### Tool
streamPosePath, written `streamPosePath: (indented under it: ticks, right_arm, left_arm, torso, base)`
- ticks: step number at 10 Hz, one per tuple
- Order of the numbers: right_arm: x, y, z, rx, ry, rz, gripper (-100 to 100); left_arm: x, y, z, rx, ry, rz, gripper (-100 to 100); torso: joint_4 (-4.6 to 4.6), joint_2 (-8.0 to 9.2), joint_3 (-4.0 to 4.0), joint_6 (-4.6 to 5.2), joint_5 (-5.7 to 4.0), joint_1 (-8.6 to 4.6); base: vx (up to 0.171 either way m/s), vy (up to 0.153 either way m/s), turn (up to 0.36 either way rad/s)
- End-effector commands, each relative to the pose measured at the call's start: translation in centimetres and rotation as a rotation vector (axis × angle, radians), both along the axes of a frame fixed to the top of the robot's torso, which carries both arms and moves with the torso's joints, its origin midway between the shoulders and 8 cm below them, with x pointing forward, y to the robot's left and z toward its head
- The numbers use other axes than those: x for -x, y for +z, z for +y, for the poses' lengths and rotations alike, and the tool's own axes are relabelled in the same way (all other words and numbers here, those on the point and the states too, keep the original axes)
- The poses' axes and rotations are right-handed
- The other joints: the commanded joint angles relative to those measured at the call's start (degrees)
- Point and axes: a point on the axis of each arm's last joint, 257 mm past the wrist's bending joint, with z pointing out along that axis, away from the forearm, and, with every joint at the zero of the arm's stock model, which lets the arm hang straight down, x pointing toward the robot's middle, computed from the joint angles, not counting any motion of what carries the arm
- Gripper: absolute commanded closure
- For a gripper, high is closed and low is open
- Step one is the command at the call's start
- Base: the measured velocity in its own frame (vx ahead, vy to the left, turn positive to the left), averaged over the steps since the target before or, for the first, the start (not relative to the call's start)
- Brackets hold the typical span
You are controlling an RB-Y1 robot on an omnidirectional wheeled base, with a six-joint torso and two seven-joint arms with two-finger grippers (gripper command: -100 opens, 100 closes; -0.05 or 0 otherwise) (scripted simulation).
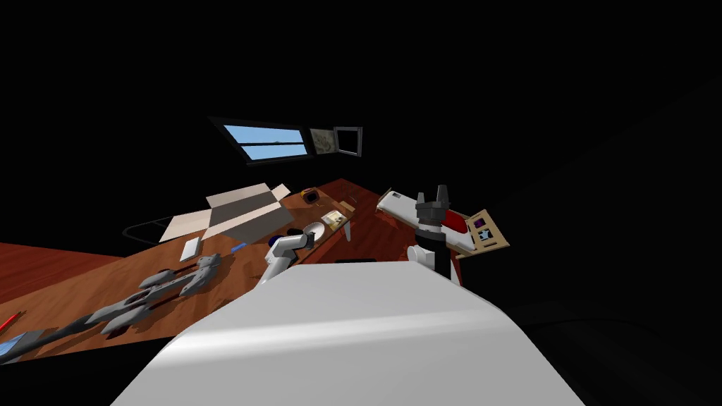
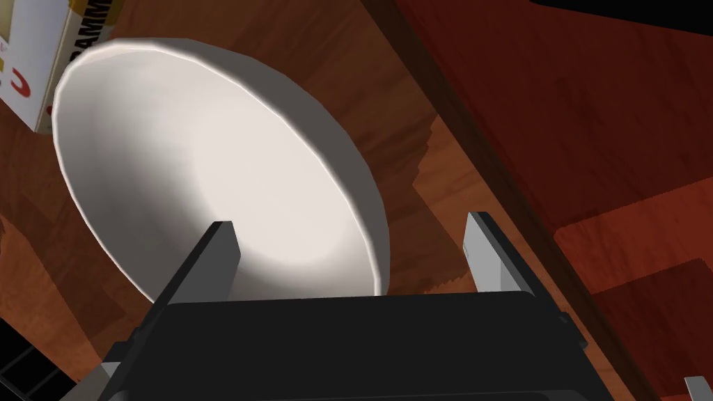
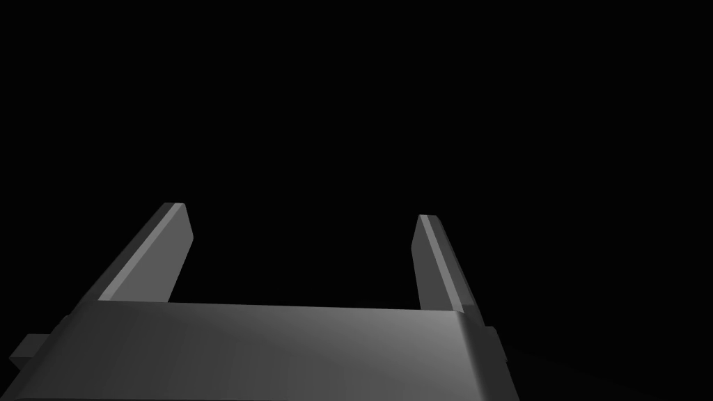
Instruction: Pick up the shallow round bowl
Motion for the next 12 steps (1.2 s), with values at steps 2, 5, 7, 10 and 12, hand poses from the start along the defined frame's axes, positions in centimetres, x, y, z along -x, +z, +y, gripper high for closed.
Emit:
streamPosePath:
  ticks: [2,5,7,10,12]
  right_arm:
    - [0.0,0.0,0.0,0.0,0.0,0.0,0]
    - [0.0,0.0,0.0,0.0,0.0,0.0,0]
    - [0.0,0.0,0.0,0.0,0.0,0.0,0]
    - [0.0,0.0,0.0,0.0,0.0,0.0,0]
    - [0.0,0.0,0.0,0.0,0.0,0.0,0]
  left_arm:
    - [0.0,0.0,0.0,0.0,0.0,0.0,100]
    - [0.1,-0.1,0.0,0.002,0.003,0.002,100]
    - [0.1,0.6,0.0,0.001,-0.002,0.001,100]
    - [0.3,1.8,0.1,0.002,-0.006,0.004,100]
    - [0.3,1.6,0.1,0.002,-0.004,0.005,0]
  torso:
    - [0.0,0.02,0.01,0.0,0.0,-0.01]
    - [0.02,0.02,0.02,0.06,-0.04,-0.04]
    - [0.04,0.04,0.04,0.06,-0.05,-0.05]
    - [0.08,0.14,0.11,0.07,-0.1,-0.14]
    - [0.09,0.13,0.11,0.09,-0.1,-0.14]
  base:
    - [0.0,0.0,0.0]
    - [0.0,0.0,0.0]
    - [-0.005,-0.003,0.004]
    - [-0.014,-0.01,0.014]
    - [-0.003,-0.003,0.002]
